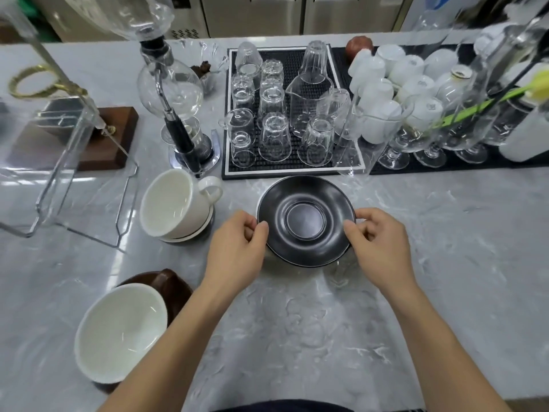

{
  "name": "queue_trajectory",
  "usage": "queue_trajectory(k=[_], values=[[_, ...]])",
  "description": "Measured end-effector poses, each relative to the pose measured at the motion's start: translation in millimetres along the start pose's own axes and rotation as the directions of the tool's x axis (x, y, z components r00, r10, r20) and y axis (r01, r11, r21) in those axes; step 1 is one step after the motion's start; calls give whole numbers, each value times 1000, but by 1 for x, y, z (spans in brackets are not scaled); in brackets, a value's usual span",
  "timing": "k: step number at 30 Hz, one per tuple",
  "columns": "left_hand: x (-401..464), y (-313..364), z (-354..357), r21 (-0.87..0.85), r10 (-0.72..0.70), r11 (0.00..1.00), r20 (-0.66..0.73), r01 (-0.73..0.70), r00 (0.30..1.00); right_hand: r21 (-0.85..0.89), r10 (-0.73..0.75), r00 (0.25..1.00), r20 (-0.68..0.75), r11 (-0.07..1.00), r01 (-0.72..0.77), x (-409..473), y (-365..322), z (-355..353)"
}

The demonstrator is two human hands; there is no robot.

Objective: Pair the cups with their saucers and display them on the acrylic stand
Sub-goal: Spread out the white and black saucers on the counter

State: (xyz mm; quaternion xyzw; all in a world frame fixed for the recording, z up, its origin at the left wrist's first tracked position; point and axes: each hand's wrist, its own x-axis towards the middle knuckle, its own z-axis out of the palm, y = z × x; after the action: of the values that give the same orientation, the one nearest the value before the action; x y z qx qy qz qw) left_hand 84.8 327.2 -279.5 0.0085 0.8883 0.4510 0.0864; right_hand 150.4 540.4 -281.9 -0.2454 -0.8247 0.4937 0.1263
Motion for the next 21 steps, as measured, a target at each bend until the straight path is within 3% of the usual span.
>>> queue_trajectory(k=[8,21], values=[[-54,-7,-17,-177,-37,983,50,46,998,28,1,1000,24,1000,-2,-52,-3,-11],[-122,-47,-20,-143,-56,987,90,69,994,-114,43,994,101,993,-31,-124,26,-14]])
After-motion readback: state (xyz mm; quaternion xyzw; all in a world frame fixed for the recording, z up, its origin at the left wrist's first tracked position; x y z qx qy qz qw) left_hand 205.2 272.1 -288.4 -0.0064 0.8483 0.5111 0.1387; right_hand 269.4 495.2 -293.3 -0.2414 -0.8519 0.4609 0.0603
